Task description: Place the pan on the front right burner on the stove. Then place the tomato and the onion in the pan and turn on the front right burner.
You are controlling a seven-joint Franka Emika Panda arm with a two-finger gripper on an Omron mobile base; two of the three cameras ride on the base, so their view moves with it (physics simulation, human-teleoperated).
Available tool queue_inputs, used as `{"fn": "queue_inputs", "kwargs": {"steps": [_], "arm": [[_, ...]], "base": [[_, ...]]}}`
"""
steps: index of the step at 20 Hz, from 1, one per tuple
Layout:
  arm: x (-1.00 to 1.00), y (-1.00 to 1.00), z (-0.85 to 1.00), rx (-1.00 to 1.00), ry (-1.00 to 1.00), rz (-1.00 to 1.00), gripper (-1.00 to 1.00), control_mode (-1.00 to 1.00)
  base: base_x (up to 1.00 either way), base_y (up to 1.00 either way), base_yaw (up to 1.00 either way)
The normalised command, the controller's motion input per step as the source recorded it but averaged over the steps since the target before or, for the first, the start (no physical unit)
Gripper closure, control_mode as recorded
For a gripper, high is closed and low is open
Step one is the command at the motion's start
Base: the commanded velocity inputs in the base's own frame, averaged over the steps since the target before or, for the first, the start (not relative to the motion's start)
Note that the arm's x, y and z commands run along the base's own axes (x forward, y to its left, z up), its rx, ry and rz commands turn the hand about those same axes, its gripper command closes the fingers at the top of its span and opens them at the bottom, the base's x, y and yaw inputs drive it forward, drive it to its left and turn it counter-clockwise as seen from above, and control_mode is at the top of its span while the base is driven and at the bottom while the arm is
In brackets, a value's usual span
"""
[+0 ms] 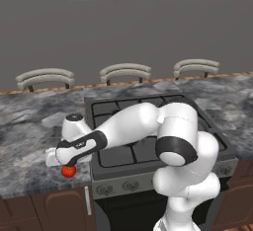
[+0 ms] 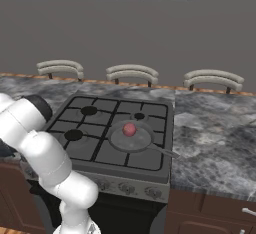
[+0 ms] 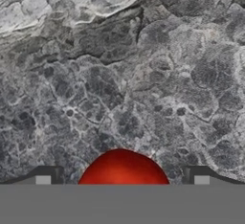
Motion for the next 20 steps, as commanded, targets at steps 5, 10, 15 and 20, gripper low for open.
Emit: {"fn": "queue_inputs", "kwargs": {"steps": [5, 10, 15, 20], "arm": [[0.0, 0.0, 0.0, 0.0, 0.0, 0.0, -1.0, -1.0], [0.0, 0.0, 0.0, 0.0, 0.0, 0.0, -1.0, -1.0], [-0.02, 0.0, -0.02, 0.0, 0.0, 0.0, -1.0, -1.0], [-0.06, 0.0, -0.08, 0.02, 0.0, 0.0, -1.0, -1.0]], "base": [[0.0, 0.0, 0.0], [0.0, 0.0, 0.0], [0.0, 0.0, 0.0], [0.0, 0.0, 0.0]]}}
